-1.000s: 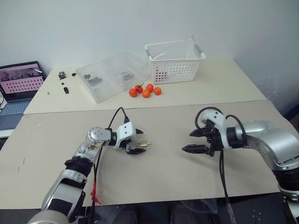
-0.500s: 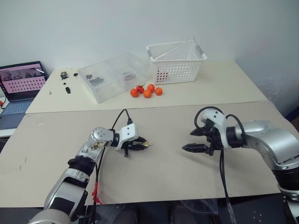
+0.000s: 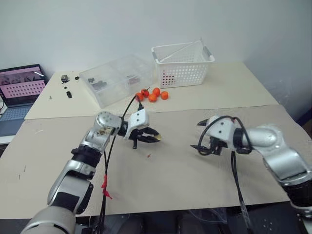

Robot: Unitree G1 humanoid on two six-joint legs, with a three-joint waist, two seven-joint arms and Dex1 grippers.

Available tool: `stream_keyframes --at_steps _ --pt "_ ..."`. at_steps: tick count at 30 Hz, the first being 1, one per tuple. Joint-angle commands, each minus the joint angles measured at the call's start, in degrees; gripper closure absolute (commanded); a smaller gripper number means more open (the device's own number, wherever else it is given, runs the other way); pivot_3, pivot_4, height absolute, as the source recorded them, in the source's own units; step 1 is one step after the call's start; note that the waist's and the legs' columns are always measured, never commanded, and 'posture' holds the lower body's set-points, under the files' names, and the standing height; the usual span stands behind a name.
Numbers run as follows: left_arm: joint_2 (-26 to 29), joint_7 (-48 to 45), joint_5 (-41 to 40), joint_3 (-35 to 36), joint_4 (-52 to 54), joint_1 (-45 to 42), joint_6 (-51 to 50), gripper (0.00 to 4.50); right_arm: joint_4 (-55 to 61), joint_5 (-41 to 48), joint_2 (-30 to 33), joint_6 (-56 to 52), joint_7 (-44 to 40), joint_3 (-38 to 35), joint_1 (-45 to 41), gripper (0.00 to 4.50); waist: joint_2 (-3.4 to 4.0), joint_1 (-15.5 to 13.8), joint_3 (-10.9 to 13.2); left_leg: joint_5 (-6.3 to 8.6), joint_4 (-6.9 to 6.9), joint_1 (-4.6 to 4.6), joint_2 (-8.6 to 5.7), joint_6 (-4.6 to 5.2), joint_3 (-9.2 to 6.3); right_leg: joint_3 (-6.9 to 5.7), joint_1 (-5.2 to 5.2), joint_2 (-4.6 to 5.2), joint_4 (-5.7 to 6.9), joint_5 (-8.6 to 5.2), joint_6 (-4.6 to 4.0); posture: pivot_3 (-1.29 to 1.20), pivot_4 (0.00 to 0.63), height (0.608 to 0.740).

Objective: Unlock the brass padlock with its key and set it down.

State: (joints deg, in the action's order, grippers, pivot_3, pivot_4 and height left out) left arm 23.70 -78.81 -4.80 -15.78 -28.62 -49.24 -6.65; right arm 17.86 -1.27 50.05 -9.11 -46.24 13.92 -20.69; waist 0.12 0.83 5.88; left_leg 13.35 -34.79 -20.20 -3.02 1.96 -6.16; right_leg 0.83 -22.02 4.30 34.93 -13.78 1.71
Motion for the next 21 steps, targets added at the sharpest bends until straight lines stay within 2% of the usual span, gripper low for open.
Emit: stream_keyframes --at_steps 1,10,21 --pt "-1.1 -3.7 -1.4 -0.6 -1.0 -4.3 -1.2 3.68 -0.5 -8.5 -2.0 14.4 6.4 0.9 1.5 0.00 0.00 0.0 0.0 0.00 0.00 0.00 -0.01 0.00 0.00 0.00 0.00 0.00 0.00 0.00 0.00 0.00 0.150 0.740" --pt "-3.9 -9.4 -1.1 -2.7 -3.1 -8.0 -1.0 3.68 1.1 -15.0 -7.0 26.0 12.7 -0.3 7.2 0.00 -0.02 0.1 0.0 0.00 -0.02 0.01 -0.02 0.00 0.03 0.05 0.02 -0.02 0.00 0.00 0.00 0.00 0.150 0.740" --pt "-2.8 -13.3 -0.4 -3.9 -5.6 -9.2 1.7 3.68 0.7 -16.8 -6.0 33.4 13.7 -3.2 11.4 0.00 -0.02 0.2 0.0 0.03 -0.03 0.03 0.00 0.06 0.02 0.10 0.02 -0.08 0.00 0.00 -0.01 0.00 0.150 0.740"
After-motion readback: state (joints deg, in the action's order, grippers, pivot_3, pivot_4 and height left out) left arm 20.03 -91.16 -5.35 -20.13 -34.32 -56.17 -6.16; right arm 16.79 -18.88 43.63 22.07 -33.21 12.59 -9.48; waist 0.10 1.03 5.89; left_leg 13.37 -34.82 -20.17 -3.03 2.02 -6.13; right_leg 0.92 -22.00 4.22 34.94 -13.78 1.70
